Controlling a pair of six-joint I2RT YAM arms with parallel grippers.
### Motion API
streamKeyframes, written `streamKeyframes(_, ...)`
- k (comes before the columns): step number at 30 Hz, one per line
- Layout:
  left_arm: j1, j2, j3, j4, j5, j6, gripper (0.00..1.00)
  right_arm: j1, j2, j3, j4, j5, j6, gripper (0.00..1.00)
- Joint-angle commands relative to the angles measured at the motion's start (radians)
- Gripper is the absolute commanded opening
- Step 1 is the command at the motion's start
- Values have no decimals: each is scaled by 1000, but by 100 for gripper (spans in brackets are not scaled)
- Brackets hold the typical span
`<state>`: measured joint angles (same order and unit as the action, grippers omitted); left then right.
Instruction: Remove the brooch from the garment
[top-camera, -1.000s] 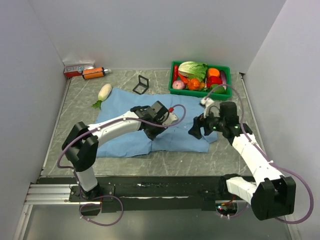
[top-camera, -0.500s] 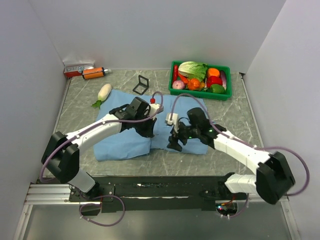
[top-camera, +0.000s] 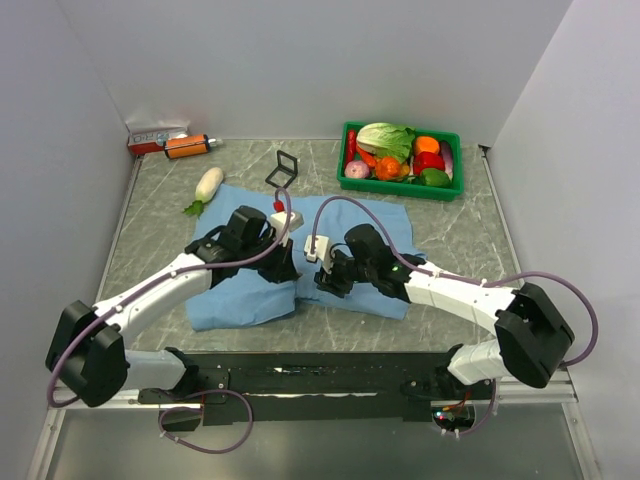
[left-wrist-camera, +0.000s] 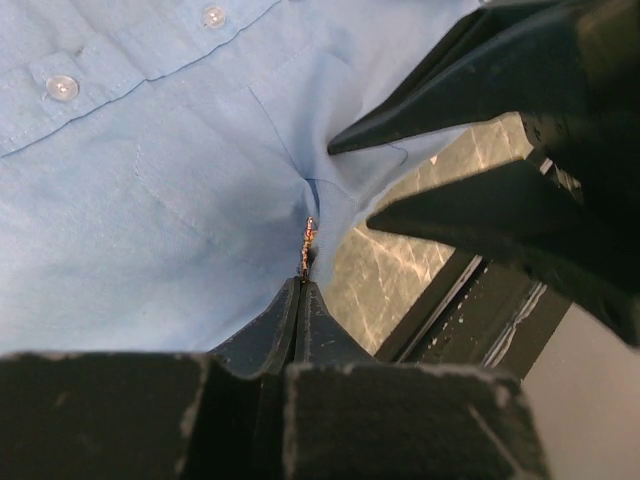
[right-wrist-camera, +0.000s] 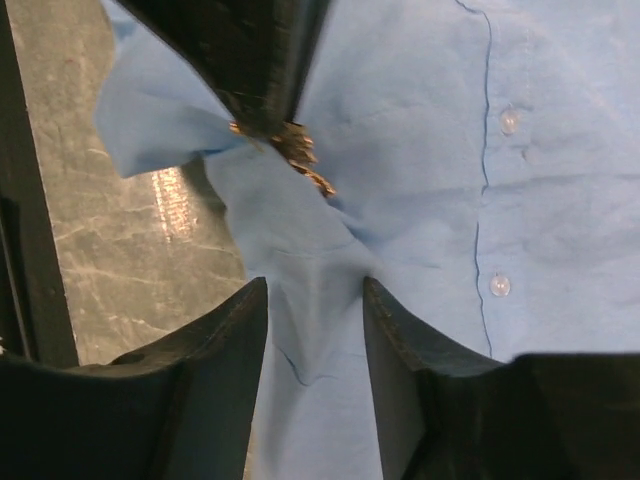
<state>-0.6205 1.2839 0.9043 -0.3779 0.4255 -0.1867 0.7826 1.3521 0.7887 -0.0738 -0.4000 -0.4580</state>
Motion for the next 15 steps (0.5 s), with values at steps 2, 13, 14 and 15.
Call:
streamKeyframes(2, 4, -95, -77, 135, 50, -39, 1, 21, 9, 47, 42, 26, 62, 49)
streamKeyframes(13, -2, -181, -220, 330, -42, -141, 1, 29, 61, 72, 48, -95, 128, 51)
streamKeyframes(14, -10, -182, -234, 370, -60, -151, 1, 32, 61, 75, 43, -106, 131, 46)
streamKeyframes(15, -30, -181, -245, 405, -95, -163, 1, 33, 59, 78, 37, -123, 133, 38)
